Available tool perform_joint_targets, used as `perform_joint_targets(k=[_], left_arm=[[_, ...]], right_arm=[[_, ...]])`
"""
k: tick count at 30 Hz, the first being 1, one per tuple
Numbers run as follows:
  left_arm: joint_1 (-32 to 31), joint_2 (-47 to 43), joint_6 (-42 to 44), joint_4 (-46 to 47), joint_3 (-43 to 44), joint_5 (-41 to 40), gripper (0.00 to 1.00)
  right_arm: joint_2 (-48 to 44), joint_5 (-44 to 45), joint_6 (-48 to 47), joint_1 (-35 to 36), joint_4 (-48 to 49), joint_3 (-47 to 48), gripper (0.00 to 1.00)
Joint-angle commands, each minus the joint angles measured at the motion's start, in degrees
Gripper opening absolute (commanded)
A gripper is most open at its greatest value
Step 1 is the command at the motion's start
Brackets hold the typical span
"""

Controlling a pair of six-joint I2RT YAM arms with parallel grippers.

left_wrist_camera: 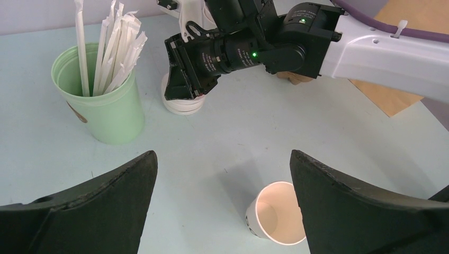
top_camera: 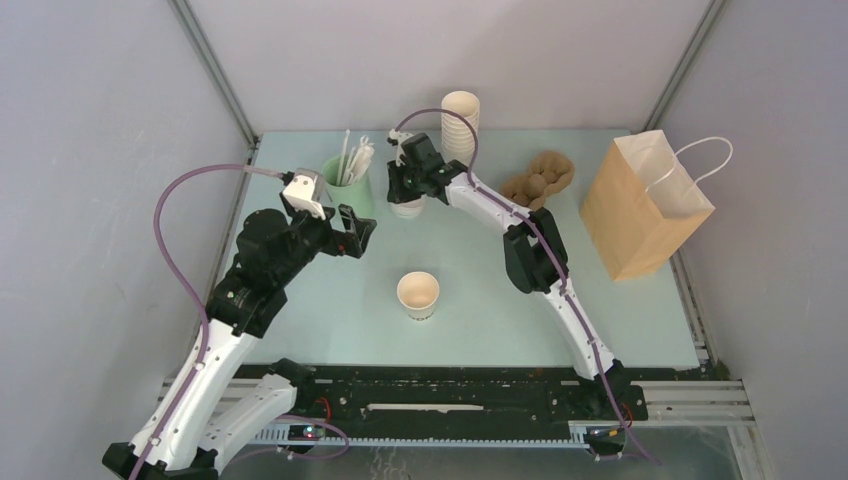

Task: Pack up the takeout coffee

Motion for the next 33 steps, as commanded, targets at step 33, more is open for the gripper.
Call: perform_joint_targets(k=[33], left_arm=[[-0.33, -0.51, -3.68, 1.23, 1.52, 1.25, 1.00]], right_arm=[[-31.78, -11.01, 12.34, -5.36, 17.33, -24.55, 0.00]])
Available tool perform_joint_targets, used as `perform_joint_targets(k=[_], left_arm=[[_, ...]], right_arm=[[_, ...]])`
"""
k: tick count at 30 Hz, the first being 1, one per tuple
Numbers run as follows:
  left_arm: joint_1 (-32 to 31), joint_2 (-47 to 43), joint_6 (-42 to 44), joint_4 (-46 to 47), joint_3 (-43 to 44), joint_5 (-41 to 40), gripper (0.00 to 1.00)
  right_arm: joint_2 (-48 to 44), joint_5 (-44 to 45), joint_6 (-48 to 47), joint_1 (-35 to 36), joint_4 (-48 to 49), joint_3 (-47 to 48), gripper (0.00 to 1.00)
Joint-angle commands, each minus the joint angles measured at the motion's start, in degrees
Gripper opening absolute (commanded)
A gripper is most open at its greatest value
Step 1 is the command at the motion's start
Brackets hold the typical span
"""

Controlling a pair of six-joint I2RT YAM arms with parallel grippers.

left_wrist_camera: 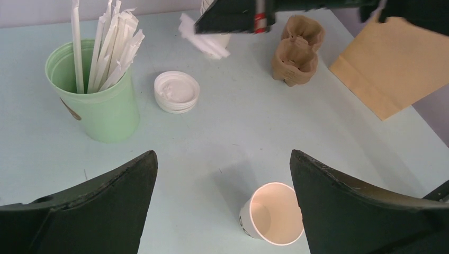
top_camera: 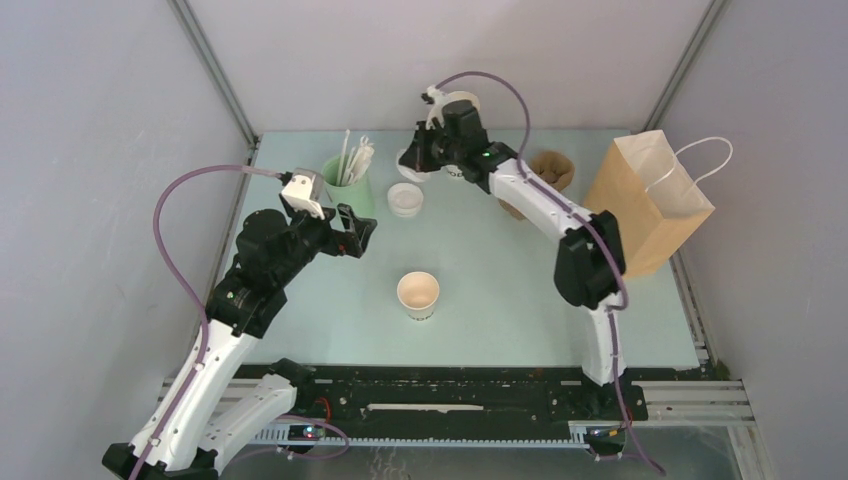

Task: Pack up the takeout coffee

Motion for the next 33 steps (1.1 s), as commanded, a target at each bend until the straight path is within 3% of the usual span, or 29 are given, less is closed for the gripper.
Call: perform_joint_targets(k=[1, 9, 11, 15, 18, 25, 33], left_arm=[[-0.33, -0.12, -2.97, 1.32, 1.68, 1.56, 1.00], [-0.42, 4.39, -13.30, -2.41, 5.93, 7.55, 1.00], [-0.42, 5.13, -20.50, -0.43, 3.74, 12.14, 1.00], [-1.58, 4.43, -38.74, 12.13, -5.07, 20.38, 1.00], [-5.82, 2.12, -47.34, 21.92, -10.82, 17.91, 1.00], [-12.25, 0.70, -54.75, 37.44, -16.89, 8.68, 1.00], [-12.81, -1.89, -57.59, 41.23, -20.21, 4.22, 1.00]], right_arm=[[-13.01, -6.34, 7.42, -1.50, 9.59, -11.15, 0.00], [-39.09, -13.38, 20.25, -2.90, 26.54, -44.65, 0.00], [-45.28, -14.01, 23.38, -2.64, 31.29, -51.15, 0.00], [-52.49, -15.69, 30.74, -2.03, 43.73, -62.34, 0.00], [-53.76, -16.36, 35.46, -0.79, 53.60, -67.19, 0.00], [-51.71, -18.51, 43.66, 1.58, 66.63, -70.12, 0.00], [-50.72, -16.63, 46.44, 3.86, 72.69, -72.57, 0.00]])
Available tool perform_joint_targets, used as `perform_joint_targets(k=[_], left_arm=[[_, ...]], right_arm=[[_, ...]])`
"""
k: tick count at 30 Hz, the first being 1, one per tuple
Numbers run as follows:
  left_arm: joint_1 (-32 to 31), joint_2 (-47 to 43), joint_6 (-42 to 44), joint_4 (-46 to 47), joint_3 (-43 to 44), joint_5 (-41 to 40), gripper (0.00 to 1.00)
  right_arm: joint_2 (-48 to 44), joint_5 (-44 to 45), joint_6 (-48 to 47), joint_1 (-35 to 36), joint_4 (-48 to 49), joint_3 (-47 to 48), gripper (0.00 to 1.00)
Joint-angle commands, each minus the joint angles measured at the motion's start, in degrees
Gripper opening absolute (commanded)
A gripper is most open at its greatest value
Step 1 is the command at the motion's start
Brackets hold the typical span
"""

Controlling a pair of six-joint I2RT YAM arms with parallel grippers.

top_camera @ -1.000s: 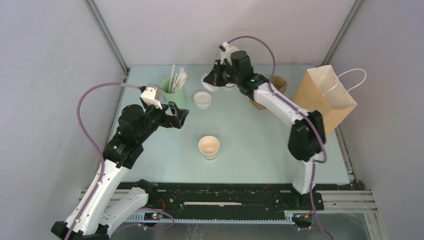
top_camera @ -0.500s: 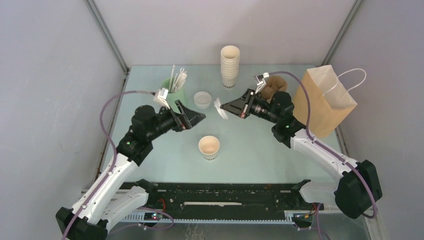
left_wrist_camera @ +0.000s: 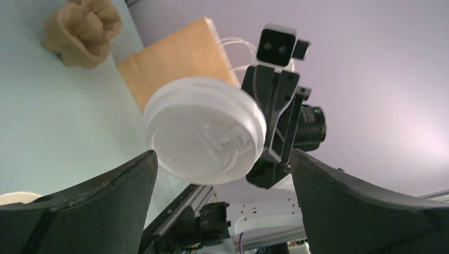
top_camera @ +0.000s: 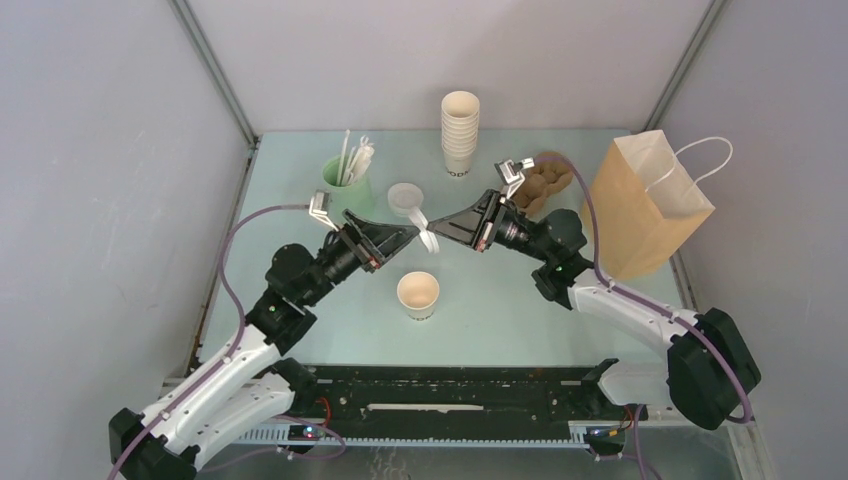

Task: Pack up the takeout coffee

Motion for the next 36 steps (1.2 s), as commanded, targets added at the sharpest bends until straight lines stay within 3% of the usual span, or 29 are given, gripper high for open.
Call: perform_joint_targets(k=[1, 31, 36], left_arm=[[-0.33, -0.89, -3.70, 6.29, -1.00, -3.42, 1.00], [-1.74, 1.26, -2.59, 4.82, 0.01, -2.68, 1.00], [-1.71, 1.04, -3.40, 8.58, -0.89, -0.66, 1.00]], right_arm=[[0.47, 1.15, 3.89, 0.80, 8.71, -1.60, 0.00], [1.98, 2.66, 8.98, 2.02, 14.60, -2.92, 0.00], [2.47, 2.66, 10.15, 2.02, 15.86, -2.97, 0.00]])
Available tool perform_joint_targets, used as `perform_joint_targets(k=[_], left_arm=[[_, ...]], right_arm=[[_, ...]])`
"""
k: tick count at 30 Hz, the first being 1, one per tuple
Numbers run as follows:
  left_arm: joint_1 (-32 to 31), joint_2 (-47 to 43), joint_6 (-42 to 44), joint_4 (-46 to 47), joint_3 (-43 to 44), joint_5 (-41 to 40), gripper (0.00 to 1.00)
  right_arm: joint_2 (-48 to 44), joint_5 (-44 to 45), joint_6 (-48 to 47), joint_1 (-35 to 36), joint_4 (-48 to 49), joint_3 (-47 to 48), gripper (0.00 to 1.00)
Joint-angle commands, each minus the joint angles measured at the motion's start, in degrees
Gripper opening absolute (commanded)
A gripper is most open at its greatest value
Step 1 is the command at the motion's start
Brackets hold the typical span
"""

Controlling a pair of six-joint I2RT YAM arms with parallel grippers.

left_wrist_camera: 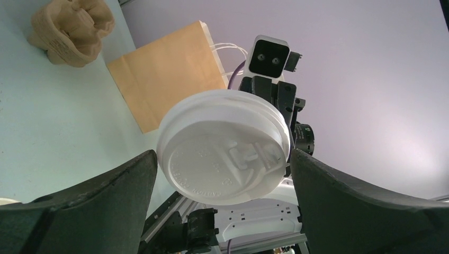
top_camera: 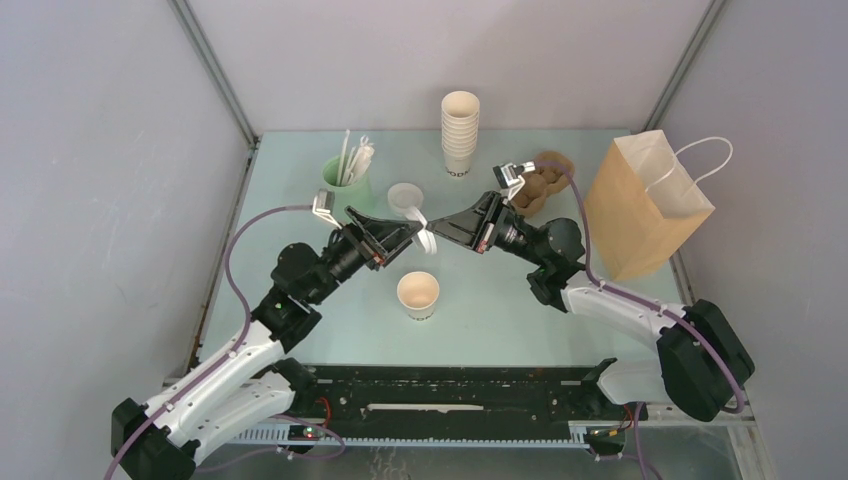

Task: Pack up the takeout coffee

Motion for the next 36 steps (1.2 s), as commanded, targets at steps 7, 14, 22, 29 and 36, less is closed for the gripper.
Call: perform_joint_targets(k=[7, 14, 22, 29, 36], left_arm=[[-0.46, -0.94, -0.04, 3.84, -0.22, 2.34, 1.00], [-0.51, -1.91, 0.78, 1.43, 0.01, 1.15, 0.94], [-0.64, -2.94, 4.64, -7.52, 2.68, -1.89, 0.84], [-0.62, -4.02, 10.01, -19.03, 6.16, -4.64, 0.83], [-3.11, -0.62, 24.24, -48.45, 17.82, -11.14, 0.82]], right_arm=[[0.05, 0.87, -0.24, 0.59, 2.06, -0.19, 0.00], [-1.00, 1.44, -2.45, 1.05, -0.40, -0.19, 0.00], [-3.78, 2.91, -7.10, 2.09, -6.56, 0.25, 0.10], [-6.27, 1.80, -10.44, 0.14, -13.02, 0.25, 0.40], [-12.50, 12.39, -35.56, -4.49, -44.56, 0.42, 0.54]])
